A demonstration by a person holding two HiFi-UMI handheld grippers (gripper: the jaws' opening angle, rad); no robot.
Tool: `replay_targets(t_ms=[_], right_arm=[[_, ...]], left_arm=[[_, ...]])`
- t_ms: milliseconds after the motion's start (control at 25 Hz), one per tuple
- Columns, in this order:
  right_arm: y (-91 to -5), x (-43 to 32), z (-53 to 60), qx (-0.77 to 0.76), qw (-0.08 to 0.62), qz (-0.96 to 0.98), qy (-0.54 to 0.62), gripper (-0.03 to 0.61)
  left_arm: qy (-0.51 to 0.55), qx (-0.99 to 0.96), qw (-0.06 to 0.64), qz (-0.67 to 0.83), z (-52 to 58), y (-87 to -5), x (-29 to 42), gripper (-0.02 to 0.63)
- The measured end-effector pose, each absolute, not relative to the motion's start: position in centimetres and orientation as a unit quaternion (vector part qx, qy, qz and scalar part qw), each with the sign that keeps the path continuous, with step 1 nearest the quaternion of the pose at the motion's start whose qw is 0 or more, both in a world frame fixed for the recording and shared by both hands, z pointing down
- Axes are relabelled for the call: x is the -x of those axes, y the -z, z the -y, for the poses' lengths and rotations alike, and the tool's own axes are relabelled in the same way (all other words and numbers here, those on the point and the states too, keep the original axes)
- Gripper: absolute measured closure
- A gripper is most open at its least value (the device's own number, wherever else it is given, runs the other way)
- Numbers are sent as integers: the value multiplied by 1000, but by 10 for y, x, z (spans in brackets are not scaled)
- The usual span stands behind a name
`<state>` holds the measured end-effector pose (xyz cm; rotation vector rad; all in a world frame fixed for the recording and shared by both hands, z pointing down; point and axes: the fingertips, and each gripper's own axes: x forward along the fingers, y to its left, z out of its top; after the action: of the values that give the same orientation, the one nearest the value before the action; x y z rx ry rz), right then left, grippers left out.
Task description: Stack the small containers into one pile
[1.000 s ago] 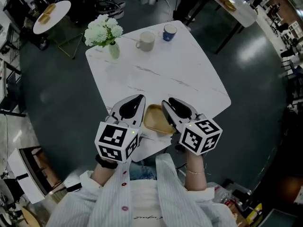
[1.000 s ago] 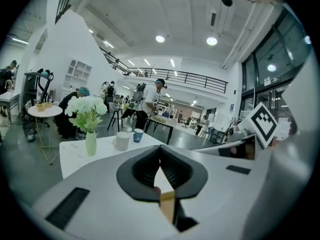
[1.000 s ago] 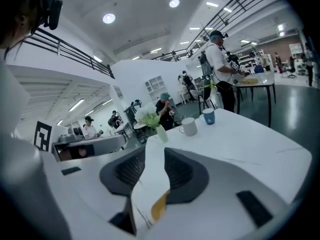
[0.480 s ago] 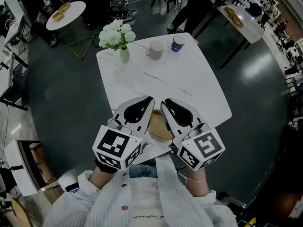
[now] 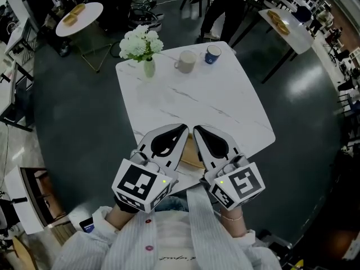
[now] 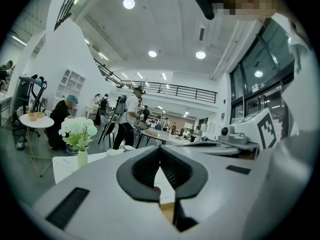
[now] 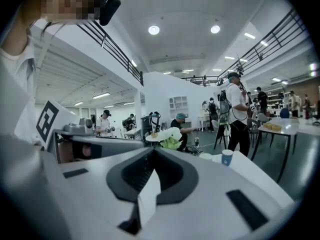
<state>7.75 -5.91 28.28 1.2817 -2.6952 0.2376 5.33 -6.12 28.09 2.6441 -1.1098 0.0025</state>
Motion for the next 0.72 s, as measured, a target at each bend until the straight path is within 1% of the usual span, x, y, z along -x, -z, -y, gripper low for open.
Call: replay_targets(t_ms=[720], right_arm=[[-297,-92,63,-449,83,884,-104,568]], left_arm=[[-9,-921,132,367,69,-287,-62,597]])
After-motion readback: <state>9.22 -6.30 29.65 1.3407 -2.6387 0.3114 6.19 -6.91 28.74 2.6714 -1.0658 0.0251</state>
